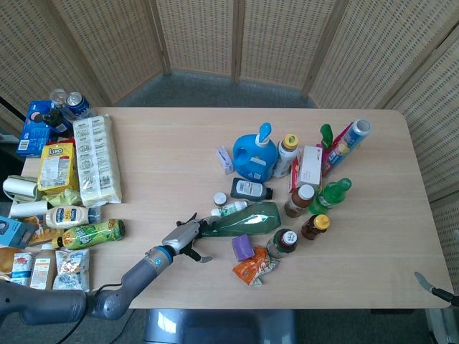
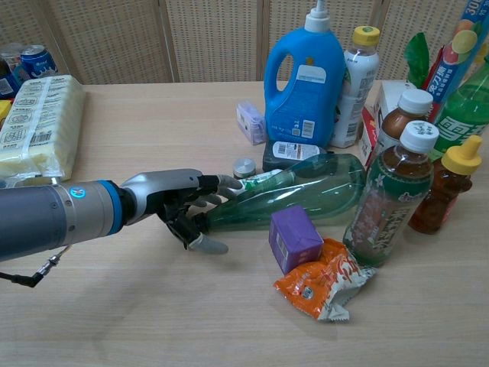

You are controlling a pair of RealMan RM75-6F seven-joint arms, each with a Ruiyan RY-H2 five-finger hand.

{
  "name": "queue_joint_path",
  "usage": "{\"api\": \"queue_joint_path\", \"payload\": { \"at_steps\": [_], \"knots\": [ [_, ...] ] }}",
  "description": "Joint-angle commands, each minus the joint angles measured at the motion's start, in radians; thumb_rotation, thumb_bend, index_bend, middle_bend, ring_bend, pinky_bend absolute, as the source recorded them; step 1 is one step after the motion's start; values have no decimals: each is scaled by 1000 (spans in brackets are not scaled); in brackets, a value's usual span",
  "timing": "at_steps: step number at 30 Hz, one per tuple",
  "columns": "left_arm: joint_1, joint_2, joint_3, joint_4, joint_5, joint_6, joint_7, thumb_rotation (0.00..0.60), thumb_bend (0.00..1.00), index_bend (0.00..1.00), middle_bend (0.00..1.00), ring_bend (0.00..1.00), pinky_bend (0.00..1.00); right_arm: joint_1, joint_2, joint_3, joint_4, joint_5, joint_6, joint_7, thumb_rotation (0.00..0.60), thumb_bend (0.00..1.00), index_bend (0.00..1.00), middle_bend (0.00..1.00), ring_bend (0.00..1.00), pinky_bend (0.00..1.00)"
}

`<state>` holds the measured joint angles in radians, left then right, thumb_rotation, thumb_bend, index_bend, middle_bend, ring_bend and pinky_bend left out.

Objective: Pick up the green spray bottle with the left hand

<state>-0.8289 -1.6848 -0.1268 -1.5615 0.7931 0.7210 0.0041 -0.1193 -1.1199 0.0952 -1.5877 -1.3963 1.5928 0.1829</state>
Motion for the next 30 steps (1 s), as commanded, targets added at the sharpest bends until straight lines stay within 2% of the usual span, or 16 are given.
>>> {"api": "queue_joint_path", "payload": {
  "at_steps": [1,4,9,15,23,30],
  "knots": [
    [-12,-29,-15,22,-24,14,15,600,274,0,103,109,0,-2,1,1,2,2,0,2,490,35,0,0,0,0],
    [-21,-50,-24,39,-41,21,30,600,275,0,103,126,0,-5,1,1,4,6,0,6,490,37,0,0,0,0],
    [-35,-83,-23,64,-59,42,72,600,284,0,110,209,0,-8,2,2,9,9,-1,16,492,36,0,0,0,0],
    [-42,-119,-1,86,-51,110,163,600,333,59,124,282,46,-6,0,7,19,14,-7,29,491,35,0,0,0,0],
    [-22,-173,32,107,4,248,294,600,339,78,137,313,73,-1,-10,11,32,14,-16,43,492,35,0,0,0,0],
    [1,-223,54,151,68,304,364,600,340,84,137,312,75,-2,-14,14,40,14,-14,54,490,37,0,0,0,0]
  ]
}}
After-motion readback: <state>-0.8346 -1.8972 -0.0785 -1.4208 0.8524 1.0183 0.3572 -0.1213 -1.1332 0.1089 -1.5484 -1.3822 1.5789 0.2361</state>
